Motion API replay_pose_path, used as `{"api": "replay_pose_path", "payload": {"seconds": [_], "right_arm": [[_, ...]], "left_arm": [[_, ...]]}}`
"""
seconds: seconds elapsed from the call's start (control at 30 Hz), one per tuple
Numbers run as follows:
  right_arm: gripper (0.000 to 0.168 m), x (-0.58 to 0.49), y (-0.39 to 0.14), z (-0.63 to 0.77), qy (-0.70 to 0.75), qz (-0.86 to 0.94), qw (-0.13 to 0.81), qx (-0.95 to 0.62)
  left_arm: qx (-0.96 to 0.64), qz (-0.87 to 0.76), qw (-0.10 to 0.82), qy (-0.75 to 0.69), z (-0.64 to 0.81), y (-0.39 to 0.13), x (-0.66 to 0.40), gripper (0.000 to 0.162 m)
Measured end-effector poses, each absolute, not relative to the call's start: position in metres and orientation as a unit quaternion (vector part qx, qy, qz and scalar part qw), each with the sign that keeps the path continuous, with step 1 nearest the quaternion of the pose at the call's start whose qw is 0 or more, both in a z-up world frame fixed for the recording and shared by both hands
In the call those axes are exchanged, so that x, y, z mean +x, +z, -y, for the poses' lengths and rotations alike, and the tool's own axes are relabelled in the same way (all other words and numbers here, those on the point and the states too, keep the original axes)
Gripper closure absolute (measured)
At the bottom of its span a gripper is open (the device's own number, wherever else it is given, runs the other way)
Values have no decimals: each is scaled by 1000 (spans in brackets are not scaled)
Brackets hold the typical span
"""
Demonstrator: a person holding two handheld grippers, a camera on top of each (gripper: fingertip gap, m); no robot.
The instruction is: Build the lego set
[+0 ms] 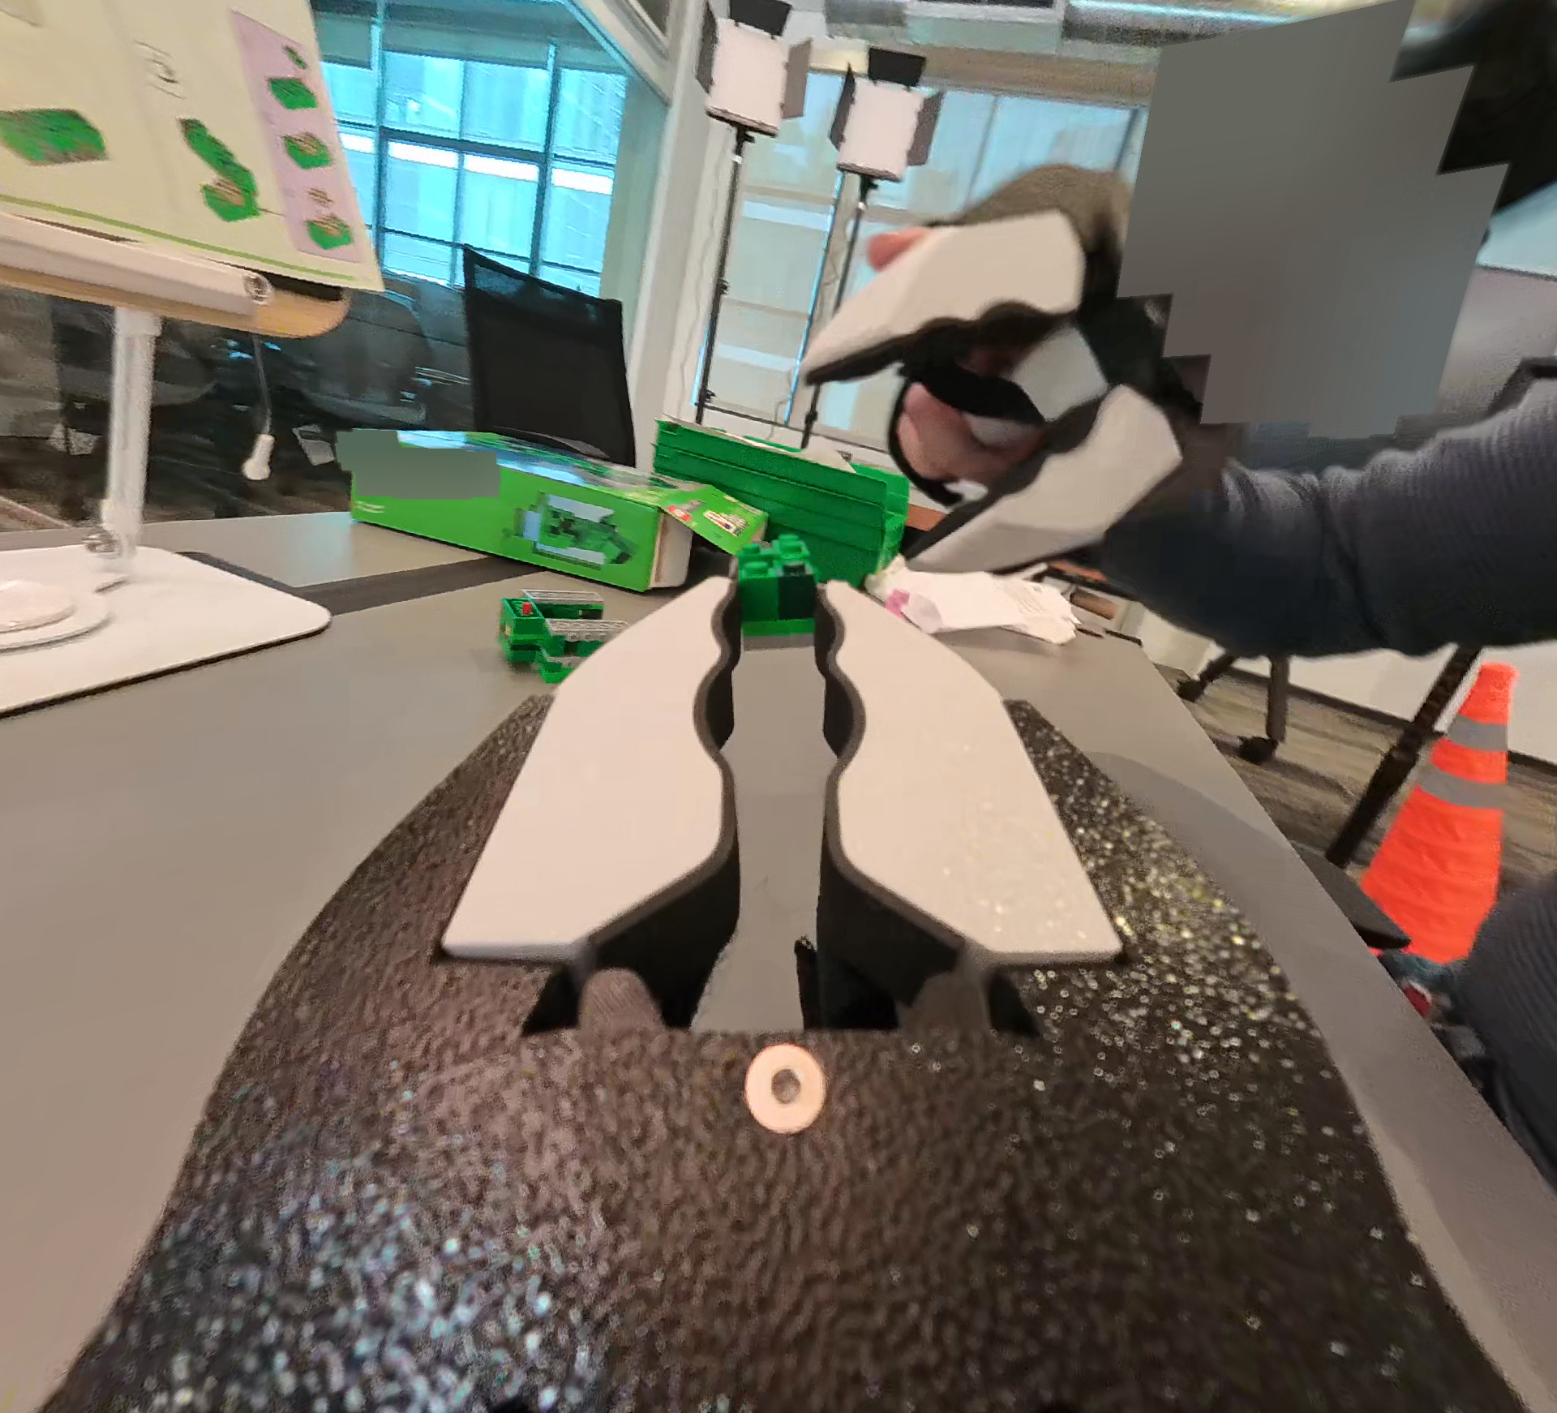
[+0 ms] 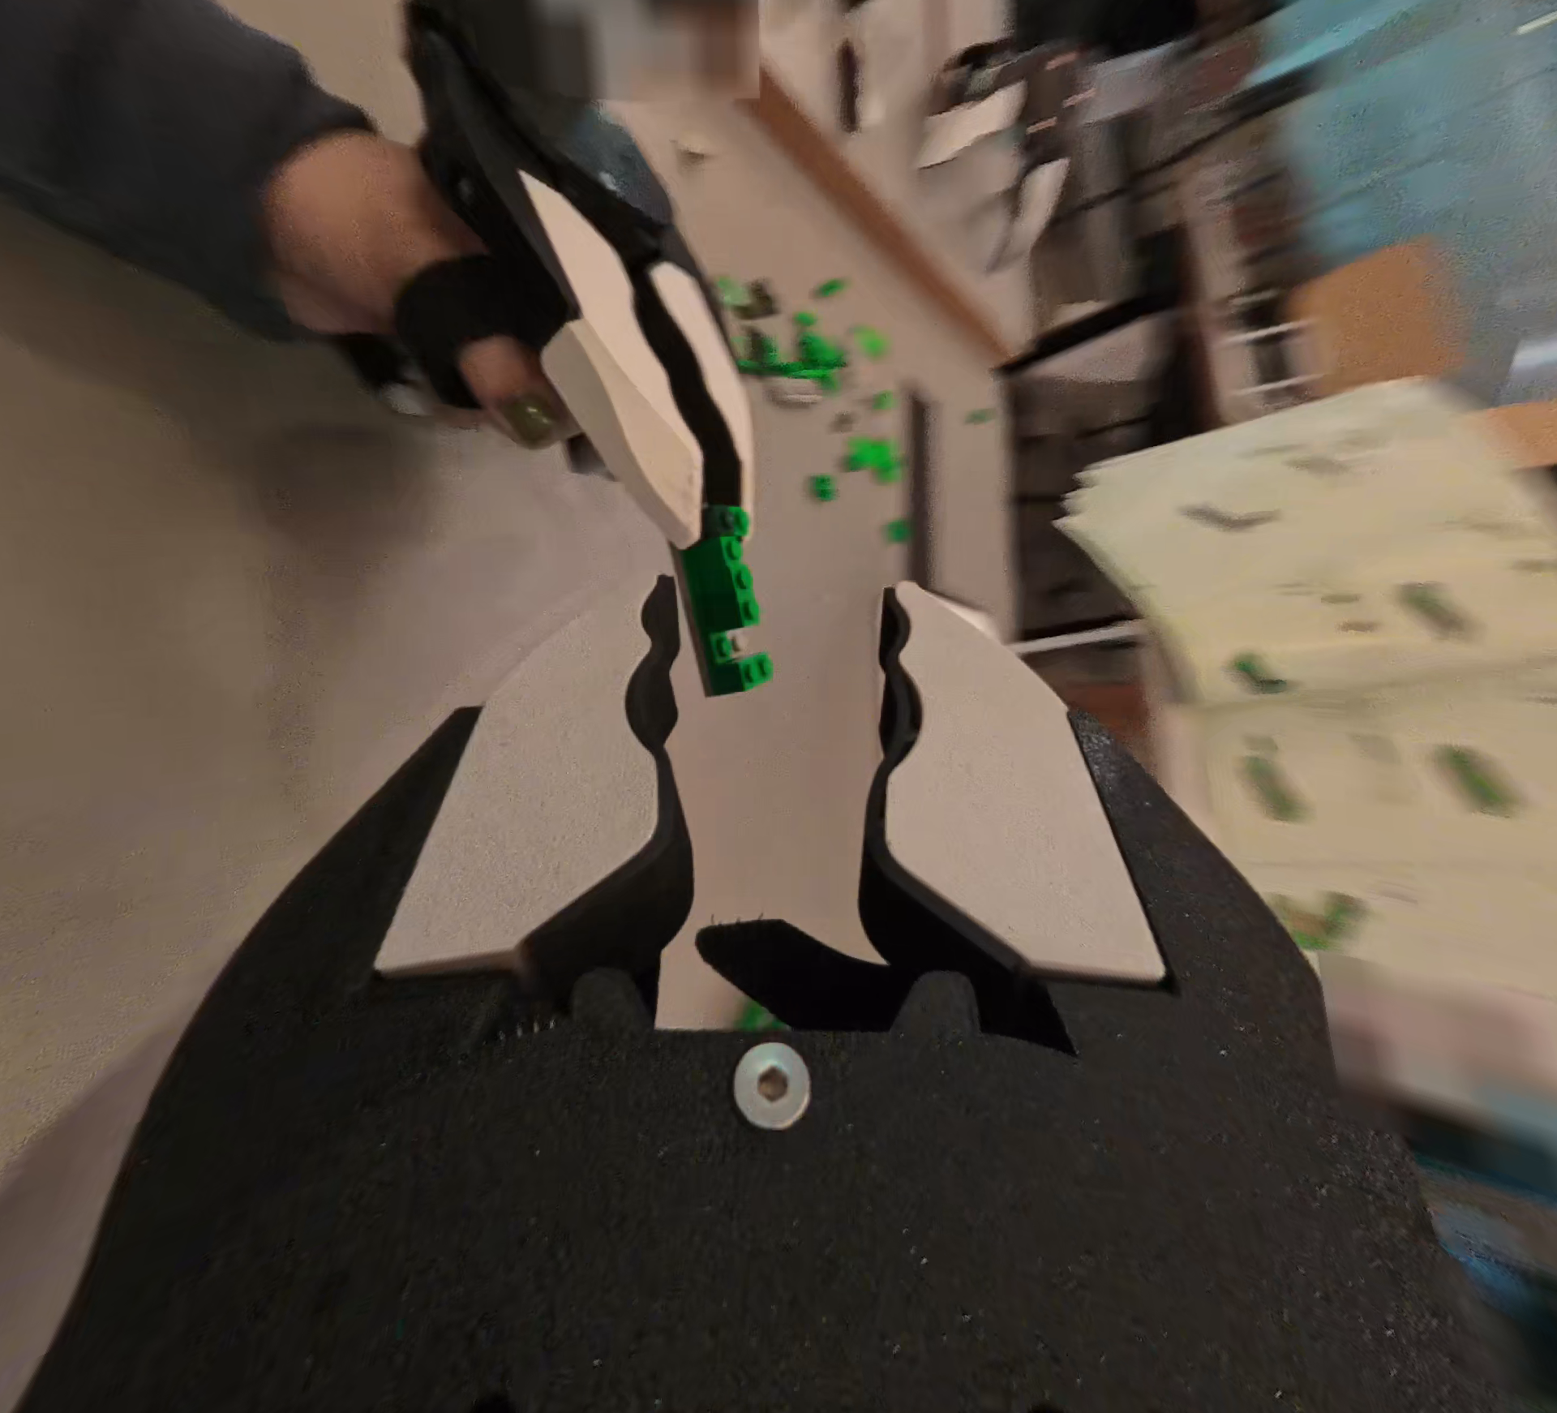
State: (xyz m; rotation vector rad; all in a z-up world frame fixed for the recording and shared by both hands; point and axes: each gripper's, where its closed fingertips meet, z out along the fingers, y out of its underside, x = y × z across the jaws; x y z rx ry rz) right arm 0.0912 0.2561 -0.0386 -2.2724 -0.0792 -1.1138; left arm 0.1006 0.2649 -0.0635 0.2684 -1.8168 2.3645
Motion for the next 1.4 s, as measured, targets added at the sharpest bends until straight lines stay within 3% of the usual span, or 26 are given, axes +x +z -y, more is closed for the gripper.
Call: {"api": "replay_pose_path", "payload": {"seconds": [0.1,0.27,0.5,0.97,1.13,1.2,1.33,1.4], "right_arm": [[115,91,-41,-257,-563,83,212,-794],[120,100,-62,-257,-626,126,106,-762],[146,111,-65,-257,-646,132,72,-749],[149,112,-75,-248,-629,139,61,-762],[148,113,-83,-246,-601,90,112,-786],[126,108,-83,-242,-579,68,156,-798],[125,76,-89,-246,-340,-32,371,-864],[126,72,-92,-241,-265,-58,388,-881]], "left_arm": [[101,600,71,790,-267,-62,103,146],[100,600,78,790,-265,-62,102,146],[91,602,87,789,-262,-60,97,146],[103,621,87,772,-254,-71,98,146],[105,632,89,763,-252,-79,100,146],[104,653,69,747,-253,-87,104,147],[44,679,63,730,-256,-92,95,146],[9,673,85,735,-255,-89,82,146]]}}
